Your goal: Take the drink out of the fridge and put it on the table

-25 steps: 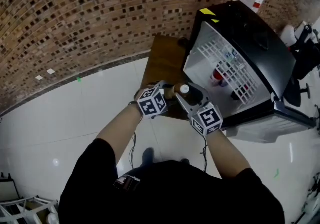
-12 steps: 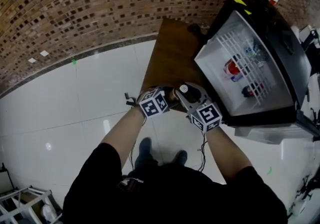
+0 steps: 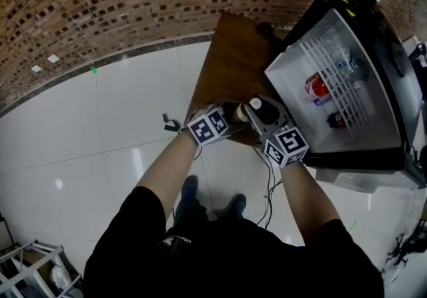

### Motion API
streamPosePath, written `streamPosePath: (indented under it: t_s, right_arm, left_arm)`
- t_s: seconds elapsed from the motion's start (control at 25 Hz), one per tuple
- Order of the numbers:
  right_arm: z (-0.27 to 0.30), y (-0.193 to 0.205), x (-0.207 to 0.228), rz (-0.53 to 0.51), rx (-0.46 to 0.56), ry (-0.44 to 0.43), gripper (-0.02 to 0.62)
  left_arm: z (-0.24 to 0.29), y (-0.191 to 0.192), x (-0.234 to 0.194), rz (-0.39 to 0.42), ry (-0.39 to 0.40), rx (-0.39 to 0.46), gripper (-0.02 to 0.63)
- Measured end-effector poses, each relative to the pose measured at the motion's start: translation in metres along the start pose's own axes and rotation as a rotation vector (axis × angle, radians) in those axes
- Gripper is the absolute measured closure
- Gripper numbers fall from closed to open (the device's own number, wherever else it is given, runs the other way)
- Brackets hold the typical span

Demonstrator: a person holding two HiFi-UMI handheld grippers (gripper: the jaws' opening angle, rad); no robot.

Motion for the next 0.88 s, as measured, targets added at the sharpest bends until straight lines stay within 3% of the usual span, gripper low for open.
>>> streamPosePath:
  t_s: [0.28, 0.52, 0.8, 0.88]
  right_arm:
    - [-0.002, 0.001, -0.004, -0.014, -0.011, 0.012, 0.433]
    - [-0.014, -0.010, 0.000, 0.010, 0.021, 0.026, 0.390]
    - [-0.068, -0.025, -0.010, 0.025, 0.035, 0.037, 0.368]
    - [-0.096, -0.028, -0.015, 0.026, 0.026, 0.023, 0.369]
  left_arm:
    - [-0.002, 0.002, 0.001, -0.006, -0.051, 0.089, 0.316]
    - [-0.010, 0.000, 0.000, -0.023, -0.127, 0.147, 0.224]
    - [-0.068, 0.024, 0.022, -0.118, -0.203, 0.177, 0.232]
    - [-0.093, 0.027, 0.043, -0.173, -0.204, 0.209, 0.283]
Point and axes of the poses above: the fingertips, and each gripper's own axes: z forward along the fingers, x to its right, y out of its underside, the point moved 1 cm from there along -z, backward along the fingers, and after that the axes turned 5 degrees about -z, right-handed, at the moved point
